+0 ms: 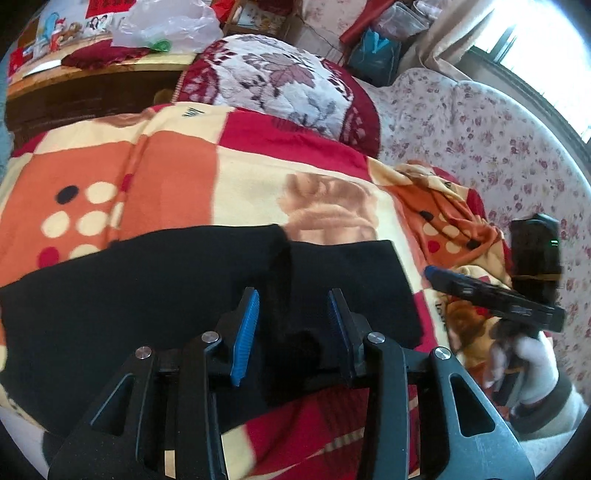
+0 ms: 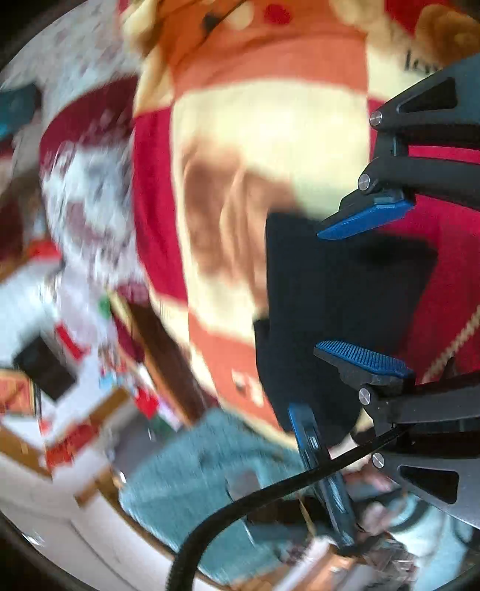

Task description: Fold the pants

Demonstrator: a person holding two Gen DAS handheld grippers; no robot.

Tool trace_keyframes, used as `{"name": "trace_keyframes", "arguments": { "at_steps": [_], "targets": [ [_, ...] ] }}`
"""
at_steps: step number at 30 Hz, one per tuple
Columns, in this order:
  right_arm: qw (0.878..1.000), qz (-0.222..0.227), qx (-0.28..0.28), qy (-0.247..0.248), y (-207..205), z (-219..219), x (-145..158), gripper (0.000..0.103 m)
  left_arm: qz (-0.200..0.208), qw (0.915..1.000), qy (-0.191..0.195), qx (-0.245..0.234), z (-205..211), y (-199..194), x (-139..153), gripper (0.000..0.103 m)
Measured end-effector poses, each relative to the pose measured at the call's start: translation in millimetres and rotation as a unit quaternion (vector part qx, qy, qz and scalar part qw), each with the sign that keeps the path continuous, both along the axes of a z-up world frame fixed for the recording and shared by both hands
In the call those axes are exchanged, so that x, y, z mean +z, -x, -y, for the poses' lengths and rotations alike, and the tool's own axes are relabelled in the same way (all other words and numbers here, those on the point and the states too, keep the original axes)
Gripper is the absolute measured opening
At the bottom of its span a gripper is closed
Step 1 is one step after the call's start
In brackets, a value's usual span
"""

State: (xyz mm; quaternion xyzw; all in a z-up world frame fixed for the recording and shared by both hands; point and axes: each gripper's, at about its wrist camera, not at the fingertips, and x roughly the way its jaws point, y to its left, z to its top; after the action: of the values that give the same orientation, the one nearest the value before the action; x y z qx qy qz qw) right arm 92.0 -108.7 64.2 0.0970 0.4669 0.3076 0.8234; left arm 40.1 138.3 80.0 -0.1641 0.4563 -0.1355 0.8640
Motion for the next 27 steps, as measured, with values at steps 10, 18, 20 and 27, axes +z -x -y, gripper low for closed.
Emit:
{"name": "trace_keyframes", "arguments": {
  "at_steps": [10,18,20,27],
  "targets": [
    [0.999,0.038,0.013,0.020,1.4,-5.0,-1.4,0.055,-0.011,0.9994,-0.022,0.023,25.4,-22.5,-13.0,0.036],
    [0.991,0.043,0.108,0.060,-3.3,-34.4,-24.1,0.056,-0.041,0.9968,-0.050,0.046,19.2,-37.5,-41.1,0.036],
    [0.988,0.047,0.124,0.081,0.0,-35.1,-34.5,0.056,-0.050,0.9972,-0.037,0.042,15.2,-36.6,-49.9,0.036],
    [0.982,0.075,0.133,0.109,11.6,-40.4,-30.9,0.056,-0.040,0.9978,-0.013,0.051,9.0,-17.3,-30.3,0.036]
  ]
}}
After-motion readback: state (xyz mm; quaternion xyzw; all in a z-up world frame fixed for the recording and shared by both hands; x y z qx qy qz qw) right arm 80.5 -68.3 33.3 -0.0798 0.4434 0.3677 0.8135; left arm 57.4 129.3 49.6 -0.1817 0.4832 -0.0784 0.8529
